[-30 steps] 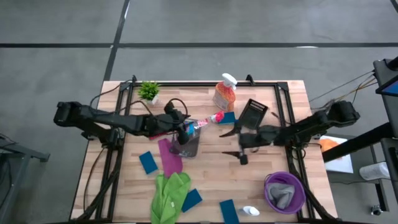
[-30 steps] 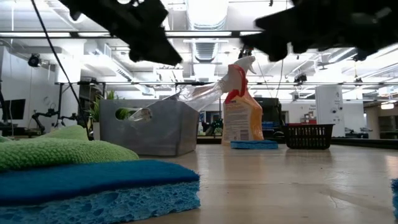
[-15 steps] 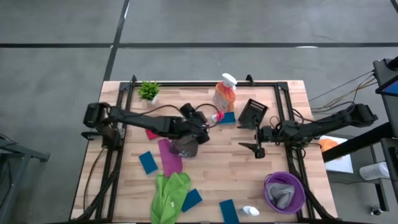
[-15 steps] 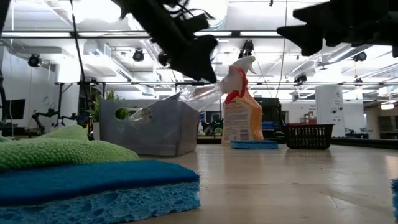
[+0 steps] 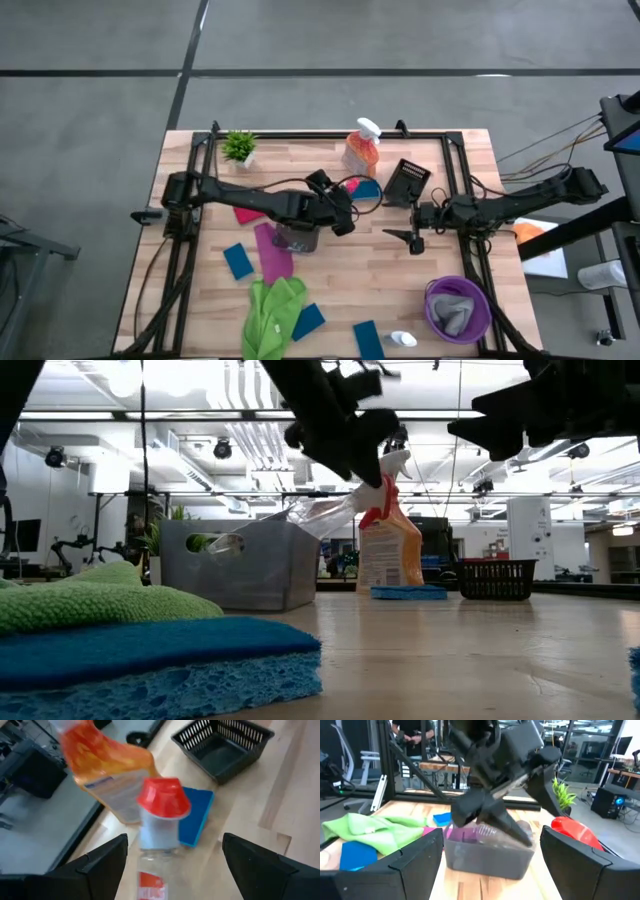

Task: Pick & Place Kitchen Items
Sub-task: Put the transparent spray bottle into the gray bin

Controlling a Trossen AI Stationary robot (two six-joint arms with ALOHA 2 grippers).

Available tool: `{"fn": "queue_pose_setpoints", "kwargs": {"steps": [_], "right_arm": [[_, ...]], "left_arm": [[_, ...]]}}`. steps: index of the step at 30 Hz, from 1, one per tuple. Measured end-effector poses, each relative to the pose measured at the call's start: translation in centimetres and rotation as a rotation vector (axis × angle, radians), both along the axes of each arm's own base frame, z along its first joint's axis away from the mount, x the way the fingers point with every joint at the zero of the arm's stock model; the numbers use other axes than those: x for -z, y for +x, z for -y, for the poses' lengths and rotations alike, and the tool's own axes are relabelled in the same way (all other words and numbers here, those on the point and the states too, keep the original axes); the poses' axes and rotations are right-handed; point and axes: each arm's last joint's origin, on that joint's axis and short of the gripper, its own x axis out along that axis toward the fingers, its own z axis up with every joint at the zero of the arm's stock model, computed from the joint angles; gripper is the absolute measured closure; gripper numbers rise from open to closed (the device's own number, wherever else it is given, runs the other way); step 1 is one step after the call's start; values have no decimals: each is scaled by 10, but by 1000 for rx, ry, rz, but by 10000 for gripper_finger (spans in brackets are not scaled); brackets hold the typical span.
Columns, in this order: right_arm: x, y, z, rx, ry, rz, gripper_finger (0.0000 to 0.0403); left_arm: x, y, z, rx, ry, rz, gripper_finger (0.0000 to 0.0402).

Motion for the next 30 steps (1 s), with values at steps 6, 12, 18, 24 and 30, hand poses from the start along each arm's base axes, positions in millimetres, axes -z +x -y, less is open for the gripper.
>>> {"fn": "queue_pose_setpoints", "kwargs": {"steps": [6,12,18,24,30], "right_arm": [[1,0,0,8,7,-9,78],[1,0,-1,9,7,-11,78],[2,0,-1,9,9,-17,78],[6,2,-1,9,8,-46,78],[9,4,-1,9,4,-64,78]], "left_arm": [[24,7,-2,-55,34,-50,76],[33,7,-10,-116,105,-87,76],[32,4,-25,-195,158,-86,79],[31,3,-37,-244,191,-95,163],[32,3,-45,-238,139,-86,318]]}}
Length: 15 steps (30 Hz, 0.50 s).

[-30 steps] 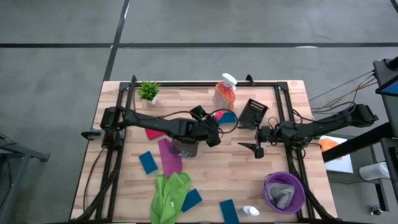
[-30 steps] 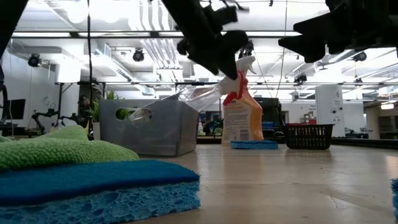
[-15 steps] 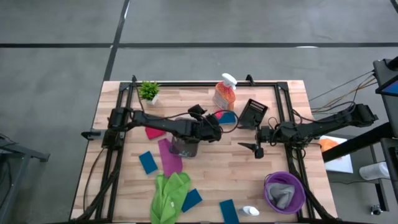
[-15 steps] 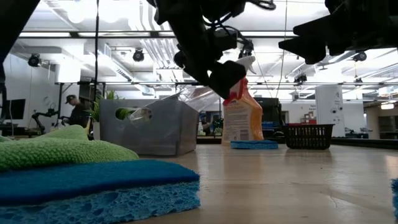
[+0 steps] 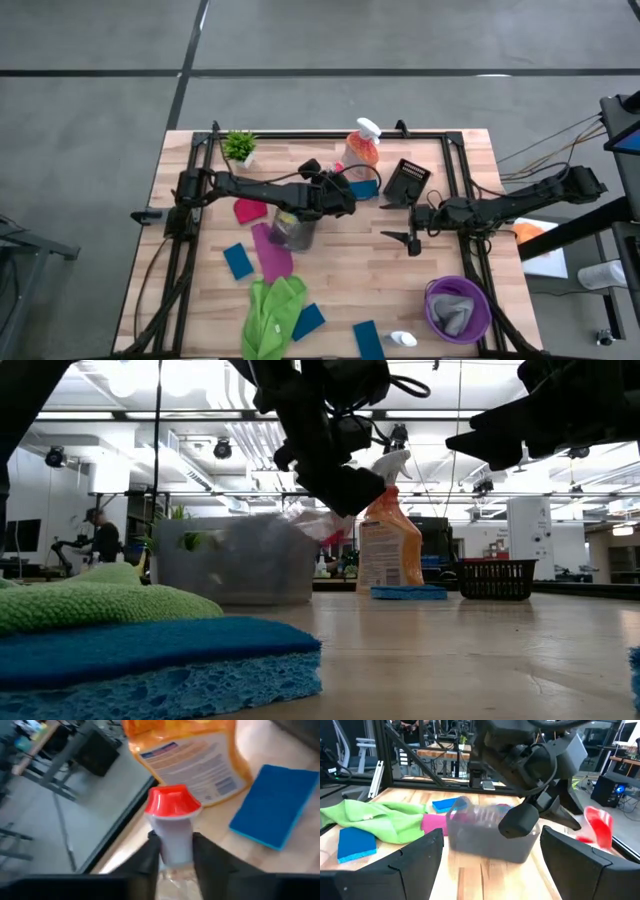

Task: Pick & Place Kitchen Items
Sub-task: Put the transparent spray bottle into the gray bin

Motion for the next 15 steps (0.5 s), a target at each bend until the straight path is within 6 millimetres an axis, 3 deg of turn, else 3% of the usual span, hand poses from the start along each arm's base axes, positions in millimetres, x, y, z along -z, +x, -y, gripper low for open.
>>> {"fn": "queue_pose_setpoints", "kwargs": {"steps": [3,5,9,15], "right_arm": [[0,0,0,0,3,-2,78],[1,0,0,0,4,-3,78],[0,0,0,0,7,-2,78],[2,1,0,-6,21,-13,78]], "left_arm": [[-1,0,-3,15,-61,19,385],[-3,0,-3,27,-91,40,392],[-16,1,1,33,-96,83,347],[-43,2,10,159,-30,-63,235]]}}
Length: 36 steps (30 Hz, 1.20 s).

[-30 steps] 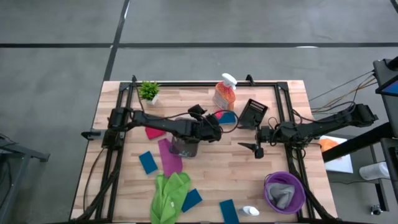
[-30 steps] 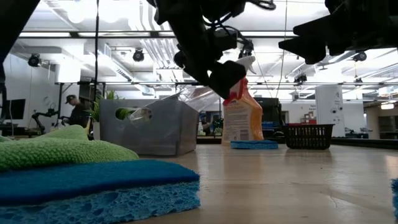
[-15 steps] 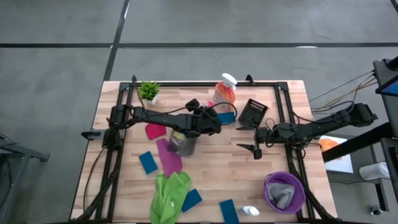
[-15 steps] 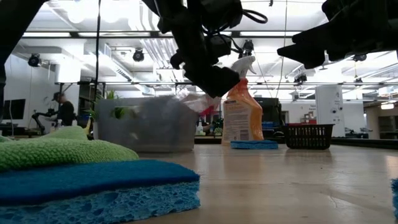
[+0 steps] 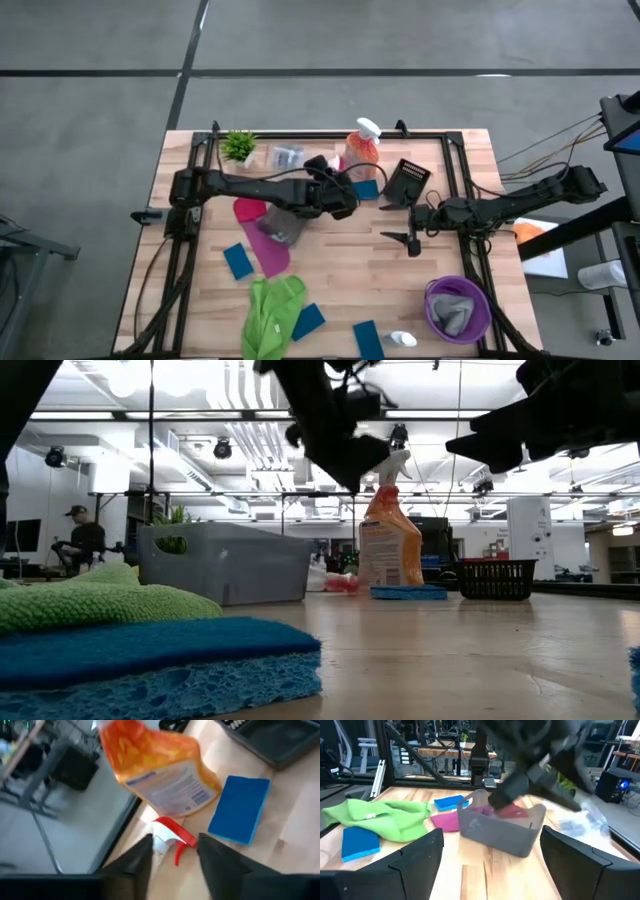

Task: Pick & Place Kitchen Items
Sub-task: Put the transparent spray bottle into the gray bin

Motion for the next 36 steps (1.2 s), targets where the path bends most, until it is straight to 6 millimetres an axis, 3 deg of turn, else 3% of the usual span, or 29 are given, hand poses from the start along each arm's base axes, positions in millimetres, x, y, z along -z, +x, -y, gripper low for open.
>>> {"fn": "queue_pose_setpoints", "kwargs": {"steps": [3,7,14,22,27,31,36], "right_arm": [[1,0,-1,-9,3,-5,78],[2,1,-1,-19,8,-13,78],[4,2,-2,-50,7,-30,78],[7,3,-3,-49,4,-48,78],[7,5,-3,-49,-1,-57,78],[9,6,-3,-50,-10,-67,78],[8,8,-4,-50,-14,-71,78]], "left_arm": [[-15,-2,-4,41,47,-68,180],[-20,-8,-34,53,79,-163,139],[-3,-28,-111,245,-272,-223,139],[6,-54,-175,367,-428,-189,146],[12,-67,-194,399,-593,-117,146],[15,-66,-196,400,-598,-114,147],[36,-62,-207,334,-608,-190,147]]}}
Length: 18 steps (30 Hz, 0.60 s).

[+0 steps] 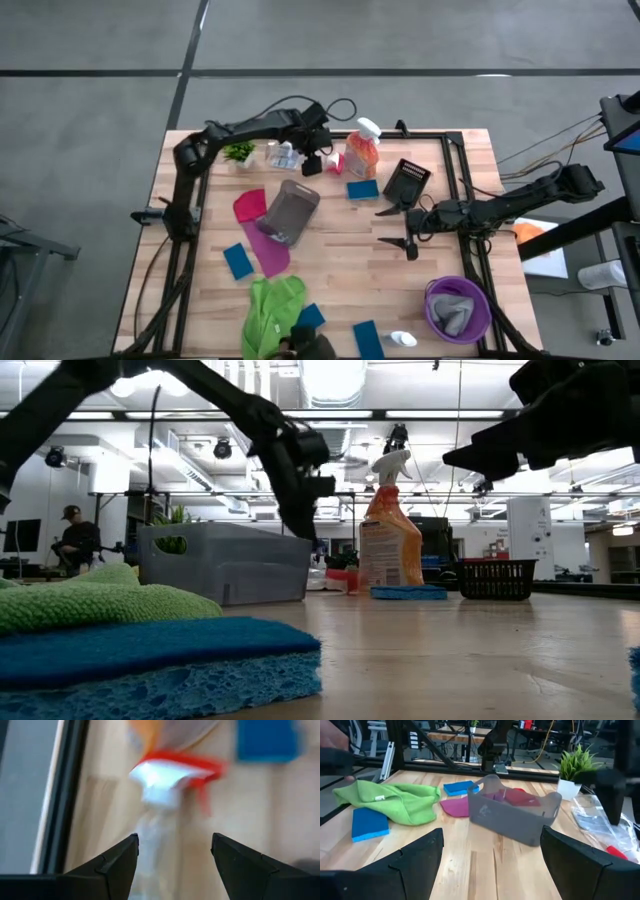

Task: Pick & Place Kitchen Items
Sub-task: Put the transparent spray bottle into the gray bin

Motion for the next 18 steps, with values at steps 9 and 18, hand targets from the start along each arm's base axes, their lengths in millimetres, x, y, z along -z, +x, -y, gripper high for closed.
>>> {"fn": "queue_pose_setpoints", "kwargs": {"steps": [9,18], "right_arm": [[1,6,-1,0,-4,-24,78],[6,8,-1,0,-8,-52,78]], "left_arm": [[7,21,-25,18,-17,-110,147],[30,37,-43,85,-107,-253,147]]}}
